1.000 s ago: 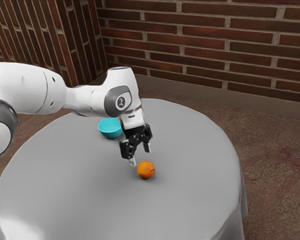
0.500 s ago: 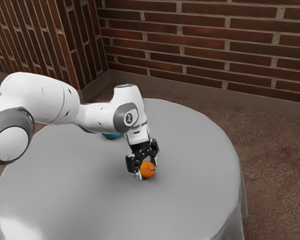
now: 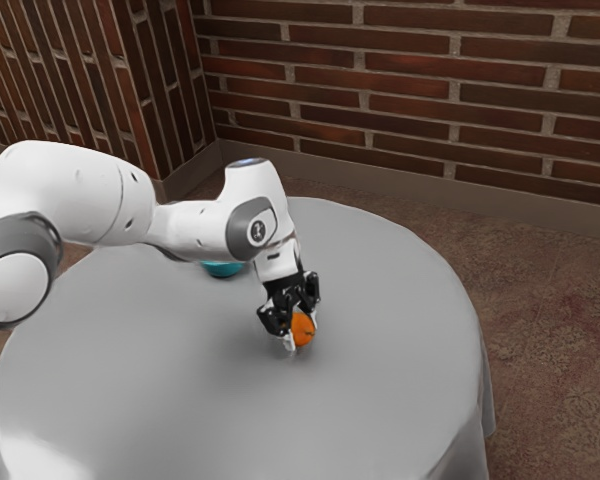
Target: Place the pear in the bowl.
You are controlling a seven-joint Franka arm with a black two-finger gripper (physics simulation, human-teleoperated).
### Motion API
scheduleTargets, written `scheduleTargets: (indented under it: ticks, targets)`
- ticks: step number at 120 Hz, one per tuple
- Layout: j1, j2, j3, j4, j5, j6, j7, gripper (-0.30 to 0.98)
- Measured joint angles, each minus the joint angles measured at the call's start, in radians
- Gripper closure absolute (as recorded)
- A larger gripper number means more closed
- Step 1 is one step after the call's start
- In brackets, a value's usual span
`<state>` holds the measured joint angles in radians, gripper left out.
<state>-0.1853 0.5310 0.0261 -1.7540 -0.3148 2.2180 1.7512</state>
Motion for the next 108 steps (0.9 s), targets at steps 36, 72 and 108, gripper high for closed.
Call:
scheduleTargets:
  ticks: [36,72,108]
  targets:
    - [0.042,-0.21,0.023,-0.069,0.047,-0.003,0.013,0.37]
    - [0.133,-0.193,0.175,0.072,0.131,-0.007,0.022,0.35]
    - [0.17,0.107,0.201,0.361,0.13,-0.007,0.028,0.35]
